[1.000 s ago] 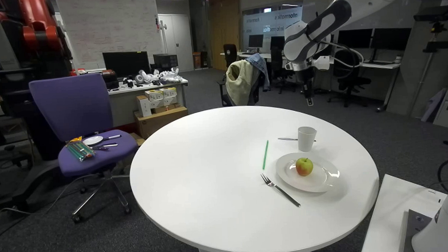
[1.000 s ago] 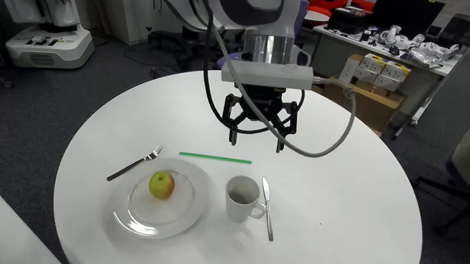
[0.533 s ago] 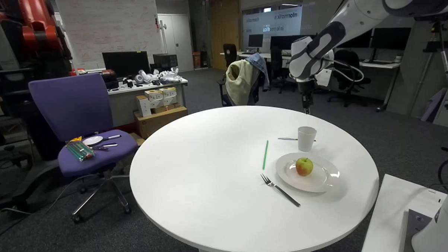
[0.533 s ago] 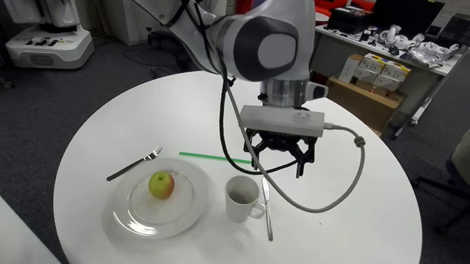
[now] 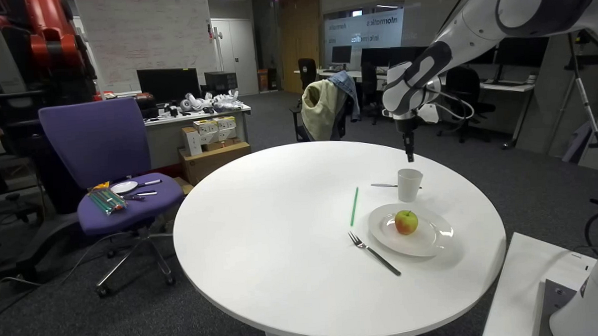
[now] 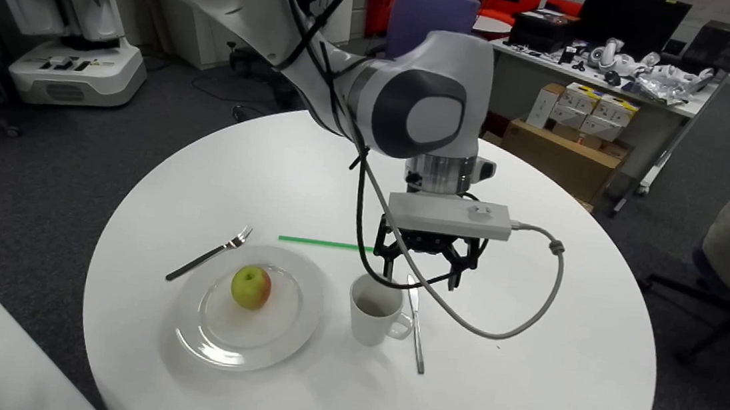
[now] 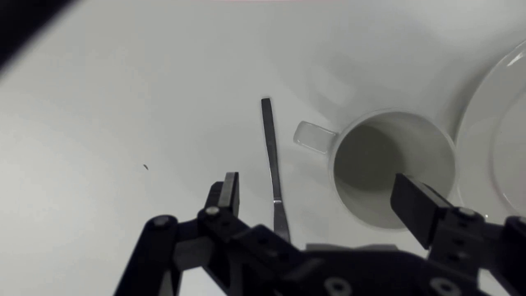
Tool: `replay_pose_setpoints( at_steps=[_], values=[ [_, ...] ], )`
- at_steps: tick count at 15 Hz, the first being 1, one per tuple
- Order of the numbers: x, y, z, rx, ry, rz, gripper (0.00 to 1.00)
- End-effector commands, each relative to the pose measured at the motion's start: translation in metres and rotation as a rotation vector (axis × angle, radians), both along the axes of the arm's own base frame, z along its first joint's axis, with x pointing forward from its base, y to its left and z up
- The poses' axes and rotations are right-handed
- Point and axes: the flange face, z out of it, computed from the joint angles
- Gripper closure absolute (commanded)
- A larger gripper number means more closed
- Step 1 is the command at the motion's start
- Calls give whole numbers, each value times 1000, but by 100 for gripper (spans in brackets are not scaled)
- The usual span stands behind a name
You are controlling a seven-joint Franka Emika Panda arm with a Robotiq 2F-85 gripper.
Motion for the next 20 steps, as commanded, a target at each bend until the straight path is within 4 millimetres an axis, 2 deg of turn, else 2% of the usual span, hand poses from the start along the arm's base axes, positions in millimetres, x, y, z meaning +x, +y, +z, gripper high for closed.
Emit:
replay_pose_setpoints(
  at_steps=[1,5,10,16,20],
  values=[
    [5,-22,17,79,7,41,0],
    [3,-36,13,99,46,52,0],
    [1,-48,-2,105,56,148,0],
    [-9,-63,-6,90,96,257,0],
    [-15,-71,-20,82,101,189,0]
  ],
)
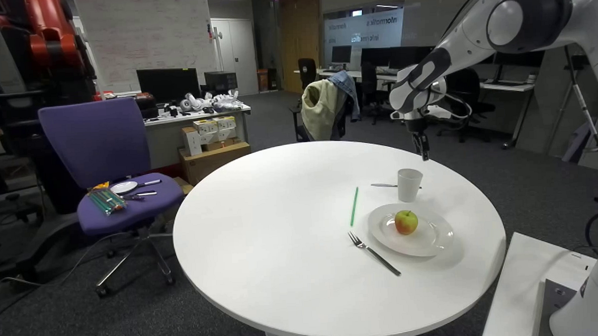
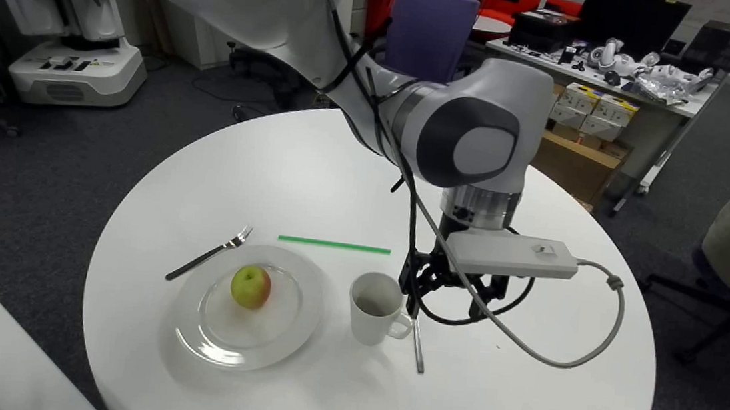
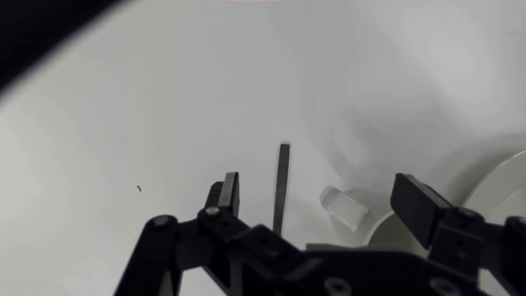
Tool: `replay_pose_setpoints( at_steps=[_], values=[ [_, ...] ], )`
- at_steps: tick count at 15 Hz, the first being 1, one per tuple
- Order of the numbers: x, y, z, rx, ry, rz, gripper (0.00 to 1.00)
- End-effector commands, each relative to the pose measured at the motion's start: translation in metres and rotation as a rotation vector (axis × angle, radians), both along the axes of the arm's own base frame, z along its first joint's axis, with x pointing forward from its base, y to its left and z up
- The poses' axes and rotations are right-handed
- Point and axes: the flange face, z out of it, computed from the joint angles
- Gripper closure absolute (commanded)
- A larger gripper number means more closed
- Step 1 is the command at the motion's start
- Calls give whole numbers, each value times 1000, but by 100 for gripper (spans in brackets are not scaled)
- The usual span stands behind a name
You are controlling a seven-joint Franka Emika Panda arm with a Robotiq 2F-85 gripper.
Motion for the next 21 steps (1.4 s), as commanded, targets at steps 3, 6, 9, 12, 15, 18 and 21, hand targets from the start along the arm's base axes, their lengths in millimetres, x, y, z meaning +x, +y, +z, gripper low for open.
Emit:
replay_pose_setpoints(
  at_steps=[3,6,9,12,15,18,21],
  values=[
    [-5,-12,-22,2,15,-42,0],
    [-9,-10,-39,4,-2,-105,0],
    [-9,-11,-49,-12,-11,-142,0],
    [-6,-15,-54,-60,-35,-160,0],
    [-7,-24,-57,-133,-24,-130,0],
    [-14,-35,-57,-168,17,-108,0],
    [-18,-38,-60,-118,33,-125,0]
  ],
)
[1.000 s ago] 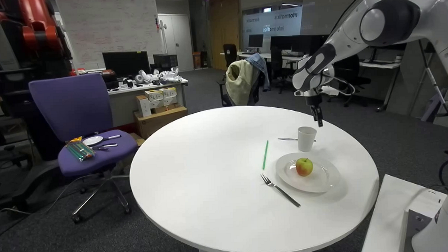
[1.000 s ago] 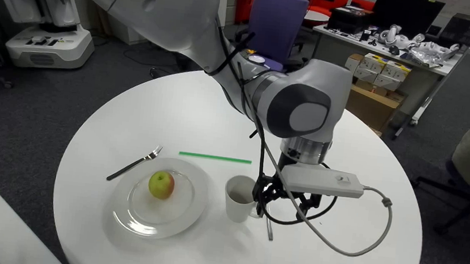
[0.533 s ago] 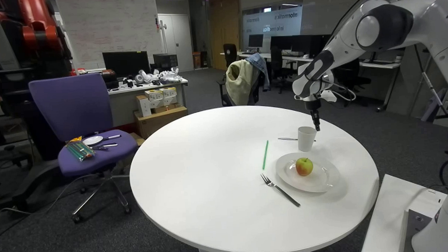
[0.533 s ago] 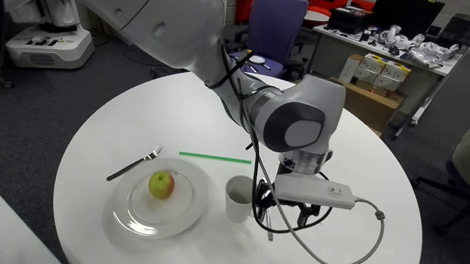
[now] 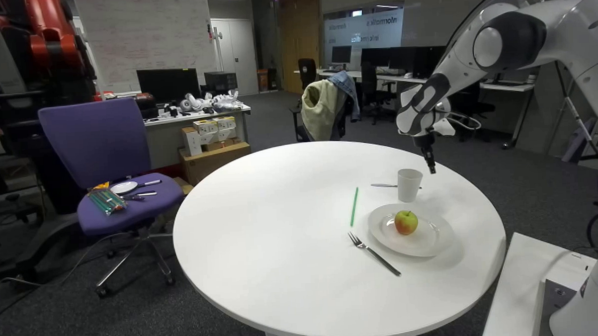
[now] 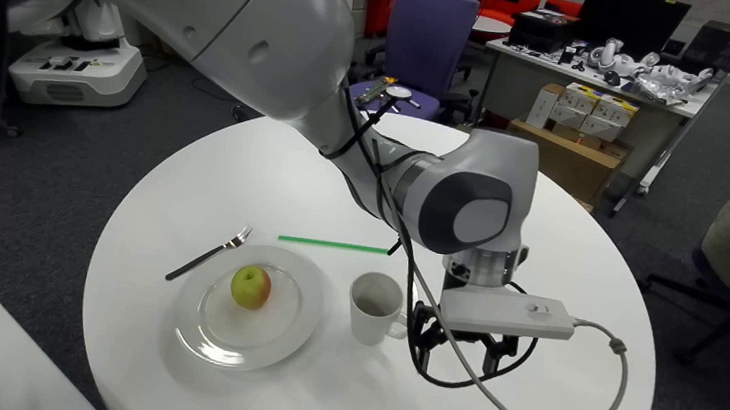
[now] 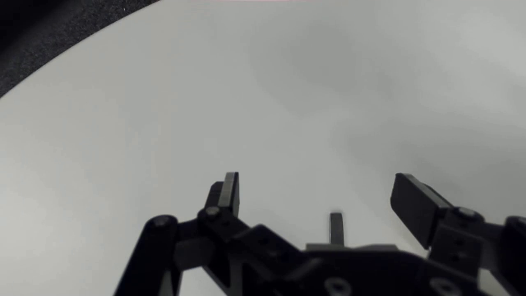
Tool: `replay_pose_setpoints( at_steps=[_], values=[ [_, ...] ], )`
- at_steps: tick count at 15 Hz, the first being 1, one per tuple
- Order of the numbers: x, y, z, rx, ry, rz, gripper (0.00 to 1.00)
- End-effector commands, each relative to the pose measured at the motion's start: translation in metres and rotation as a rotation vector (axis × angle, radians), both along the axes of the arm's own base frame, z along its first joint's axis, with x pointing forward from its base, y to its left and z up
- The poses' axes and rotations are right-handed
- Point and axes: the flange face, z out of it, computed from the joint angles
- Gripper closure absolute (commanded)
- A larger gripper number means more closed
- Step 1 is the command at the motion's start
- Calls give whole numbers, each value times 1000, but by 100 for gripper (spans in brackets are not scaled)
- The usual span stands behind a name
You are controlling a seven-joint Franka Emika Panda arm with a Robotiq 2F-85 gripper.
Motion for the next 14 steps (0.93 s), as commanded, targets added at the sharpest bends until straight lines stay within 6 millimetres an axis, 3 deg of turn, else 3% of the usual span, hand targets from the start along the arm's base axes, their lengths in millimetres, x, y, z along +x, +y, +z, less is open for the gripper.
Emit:
replay_pose_setpoints(
  at_steps=[1,4,5,14],
  values=[
    [0,-6,5,39,8,-8,0],
    [-4,-4,20,115,-34,-25,0],
    [-2,-1,-4,60,-7,-19,0],
    [-2,-3,6,89,-25,-28,0]
  ],
)
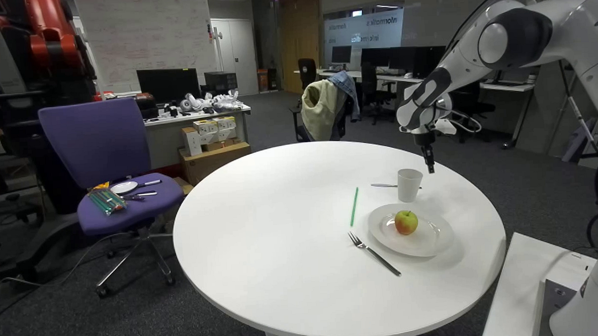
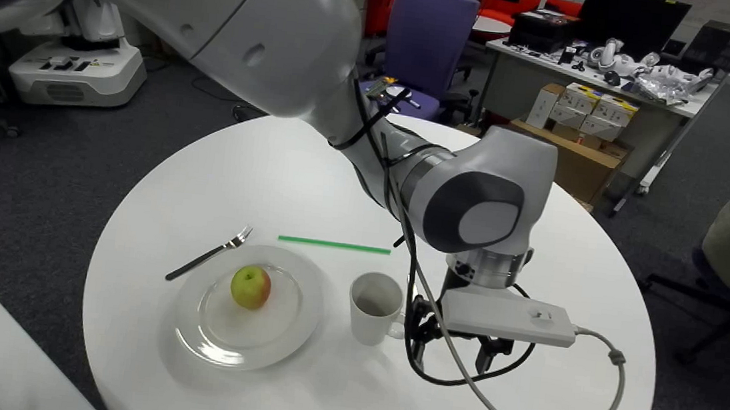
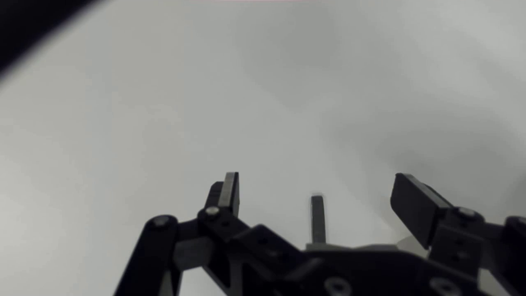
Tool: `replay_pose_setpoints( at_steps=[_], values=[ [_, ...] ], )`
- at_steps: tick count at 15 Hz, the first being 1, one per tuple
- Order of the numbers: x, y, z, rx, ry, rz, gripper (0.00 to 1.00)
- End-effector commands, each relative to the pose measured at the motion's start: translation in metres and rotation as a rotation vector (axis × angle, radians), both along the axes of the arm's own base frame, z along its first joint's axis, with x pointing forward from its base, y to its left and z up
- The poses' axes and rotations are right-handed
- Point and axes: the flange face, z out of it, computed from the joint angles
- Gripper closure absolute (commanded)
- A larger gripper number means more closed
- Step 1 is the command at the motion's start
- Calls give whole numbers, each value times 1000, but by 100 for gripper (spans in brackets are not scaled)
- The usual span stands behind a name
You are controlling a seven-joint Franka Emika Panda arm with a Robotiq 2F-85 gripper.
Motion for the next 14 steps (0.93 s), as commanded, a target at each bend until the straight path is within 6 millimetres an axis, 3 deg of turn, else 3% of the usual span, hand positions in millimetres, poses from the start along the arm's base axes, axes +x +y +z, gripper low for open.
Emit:
replay_pose_setpoints(
  at_steps=[1,3,6,14],
  values=[
    [1,-1,0,0,0,0,0],
    [1,-1,0,0,0,0,0],
    [-16,-11,-11,-27,-75,36,0],
    [-79,-68,-24,-12,-157,34,0]
  ],
)
